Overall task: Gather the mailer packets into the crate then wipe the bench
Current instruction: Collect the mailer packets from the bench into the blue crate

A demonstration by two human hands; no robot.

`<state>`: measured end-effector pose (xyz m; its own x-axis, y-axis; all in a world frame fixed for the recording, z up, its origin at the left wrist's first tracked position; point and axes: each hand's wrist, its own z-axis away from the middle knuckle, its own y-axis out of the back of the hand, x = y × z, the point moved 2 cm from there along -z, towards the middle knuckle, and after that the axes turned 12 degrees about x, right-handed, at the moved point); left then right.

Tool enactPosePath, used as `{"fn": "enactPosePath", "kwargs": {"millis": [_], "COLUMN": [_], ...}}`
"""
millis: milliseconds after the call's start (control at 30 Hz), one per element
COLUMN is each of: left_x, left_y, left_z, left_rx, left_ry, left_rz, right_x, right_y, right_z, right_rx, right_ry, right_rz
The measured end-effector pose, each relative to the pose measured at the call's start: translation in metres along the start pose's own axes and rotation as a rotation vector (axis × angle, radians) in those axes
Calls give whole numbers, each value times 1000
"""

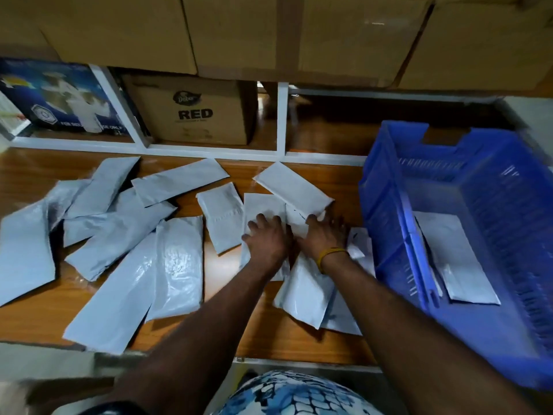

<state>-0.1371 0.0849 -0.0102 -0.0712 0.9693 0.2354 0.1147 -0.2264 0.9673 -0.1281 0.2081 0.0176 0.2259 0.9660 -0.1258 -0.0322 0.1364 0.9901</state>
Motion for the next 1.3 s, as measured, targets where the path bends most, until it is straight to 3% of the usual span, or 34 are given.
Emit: {"fn": "enactPosePath", "kwargs": {"millis": [433, 600, 967, 1133, 1300], "left_x": [-21, -35, -42, -18, 38], "left_y": [0, 5, 62, 104, 143], "left_z": [1, -1, 16, 30, 50], "left_rx": [-51, 13, 29, 223, 360], "left_ry": [-45, -65, 131, 127, 44], "left_rz": [-16, -1, 394, 681, 841], "right_x": [-9, -12, -7, 10, 51], "right_y": [-6, 3, 64, 114, 155], "right_z": [36, 41, 65, 87, 98], "right_rx": [160, 189, 89, 268, 731], "right_ry": [-57, -98, -167, -115, -120], "right_rz": [54, 6, -155, -234, -439]}}
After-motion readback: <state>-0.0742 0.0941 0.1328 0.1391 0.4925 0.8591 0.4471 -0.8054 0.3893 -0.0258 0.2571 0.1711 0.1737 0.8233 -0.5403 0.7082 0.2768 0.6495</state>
